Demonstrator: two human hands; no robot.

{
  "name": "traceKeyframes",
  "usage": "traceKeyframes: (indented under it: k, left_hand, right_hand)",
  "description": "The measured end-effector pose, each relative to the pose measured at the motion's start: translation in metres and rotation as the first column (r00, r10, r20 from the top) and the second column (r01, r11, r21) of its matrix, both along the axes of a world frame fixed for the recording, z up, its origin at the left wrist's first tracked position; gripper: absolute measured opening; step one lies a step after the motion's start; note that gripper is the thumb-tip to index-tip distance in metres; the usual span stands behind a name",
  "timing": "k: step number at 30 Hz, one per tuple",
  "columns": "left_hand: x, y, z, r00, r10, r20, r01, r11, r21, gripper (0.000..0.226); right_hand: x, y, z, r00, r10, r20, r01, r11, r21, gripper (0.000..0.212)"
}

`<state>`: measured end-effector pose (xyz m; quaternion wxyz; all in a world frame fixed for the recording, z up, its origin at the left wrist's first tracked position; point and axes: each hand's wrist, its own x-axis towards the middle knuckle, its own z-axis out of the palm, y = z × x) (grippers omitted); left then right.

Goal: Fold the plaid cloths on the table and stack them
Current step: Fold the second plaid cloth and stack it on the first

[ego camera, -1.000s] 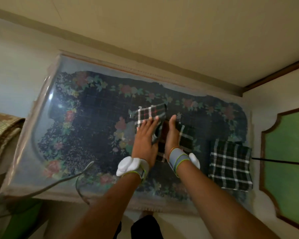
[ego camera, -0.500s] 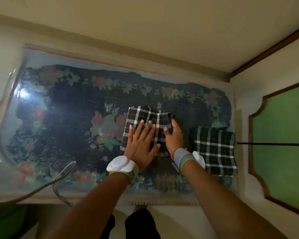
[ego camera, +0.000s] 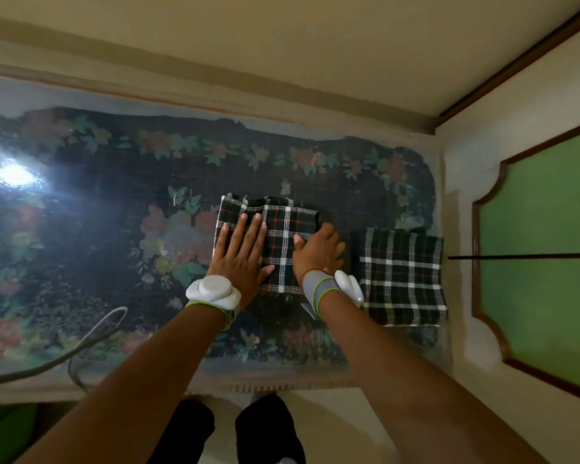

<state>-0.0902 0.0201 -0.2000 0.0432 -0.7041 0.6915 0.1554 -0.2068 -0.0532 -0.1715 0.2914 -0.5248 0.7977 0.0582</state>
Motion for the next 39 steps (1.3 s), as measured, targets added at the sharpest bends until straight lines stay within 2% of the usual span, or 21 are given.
traceKeyframes:
  k: [3, 5, 7, 9, 11, 12, 14, 19, 25, 27, 31, 34, 36, 39]
  left_hand:
    - [-0.002, -0.020, 0.025, 0.975, 0.191, -0.117, -0.199, 0.978, -0.055, 0.057]
    - [0.001, -0.035, 0.033, 0.944, 0.292, -0.152, -0.305, 0.950, -0.070, 0.059]
    - [0.010, -0.047, 0.032, 0.930, 0.345, -0.125, -0.352, 0.935, -0.038, 0.067]
    - [0.021, -0.052, 0.027, 0.928, 0.366, -0.066, -0.365, 0.931, 0.025, 0.061]
    - [0.027, -0.049, 0.024, 0.917, 0.394, -0.068, -0.390, 0.919, 0.060, 0.054]
    - [0.028, -0.044, 0.024, 0.905, 0.417, -0.088, -0.412, 0.908, 0.070, 0.054]
    - [0.029, -0.037, 0.026, 0.888, 0.444, -0.117, -0.439, 0.896, 0.070, 0.053]
    - [0.042, -0.032, 0.031, 0.933, 0.330, -0.144, -0.333, 0.943, 0.003, 0.044]
    - [0.054, -0.034, 0.039, 0.981, 0.134, -0.137, -0.154, 0.977, -0.146, 0.034]
    - [0.056, -0.037, 0.043, 0.983, 0.065, -0.170, -0.091, 0.984, -0.152, 0.036]
    - [0.057, -0.043, 0.045, 0.957, 0.094, -0.274, -0.124, 0.988, -0.093, 0.053]
    - [0.064, -0.042, 0.040, 0.990, -0.007, -0.137, -0.009, 0.994, -0.110, 0.050]
    - [0.067, -0.040, 0.039, 0.999, -0.030, -0.034, 0.028, 0.998, -0.062, 0.043]
    - [0.062, -0.038, 0.035, 0.996, 0.091, 0.012, -0.092, 0.994, 0.056, 0.044]
  right_hand:
    - [-0.007, -0.014, 0.001, 0.988, 0.119, 0.100, -0.118, 0.993, -0.010, 0.045]
    - [-0.013, -0.024, 0.003, 0.960, 0.269, 0.072, -0.265, 0.962, -0.065, 0.043]
    - [-0.013, -0.029, 0.005, 0.933, 0.359, -0.020, -0.357, 0.919, -0.169, 0.047]
    - [-0.007, -0.021, 0.007, 0.942, 0.322, -0.099, -0.337, 0.897, -0.287, 0.057]
    - [0.002, -0.002, 0.009, 0.964, 0.234, -0.123, -0.263, 0.893, -0.365, 0.063]
    - [0.005, 0.011, 0.008, 0.964, 0.233, -0.131, -0.266, 0.884, -0.385, 0.064]
    - [0.012, 0.033, 0.003, 0.934, 0.330, -0.136, -0.357, 0.850, -0.387, 0.066]
    - [0.017, 0.052, -0.010, 0.839, 0.543, -0.035, -0.538, 0.817, -0.207, 0.069]
    - [0.007, 0.048, -0.009, 0.783, 0.622, -0.009, -0.621, 0.780, -0.080, 0.070]
    - [0.006, 0.050, -0.009, 0.769, 0.640, -0.013, -0.639, 0.767, -0.052, 0.071]
    - [0.008, 0.053, -0.012, 0.755, 0.654, -0.045, -0.655, 0.755, -0.028, 0.071]
    - [0.010, 0.056, -0.015, 0.748, 0.660, -0.075, -0.663, 0.748, -0.035, 0.082]
    - [0.006, 0.056, -0.018, 0.743, 0.665, -0.076, -0.668, 0.743, -0.035, 0.082]
    - [0.002, 0.055, -0.019, 0.733, 0.677, -0.064, -0.679, 0.734, -0.018, 0.081]
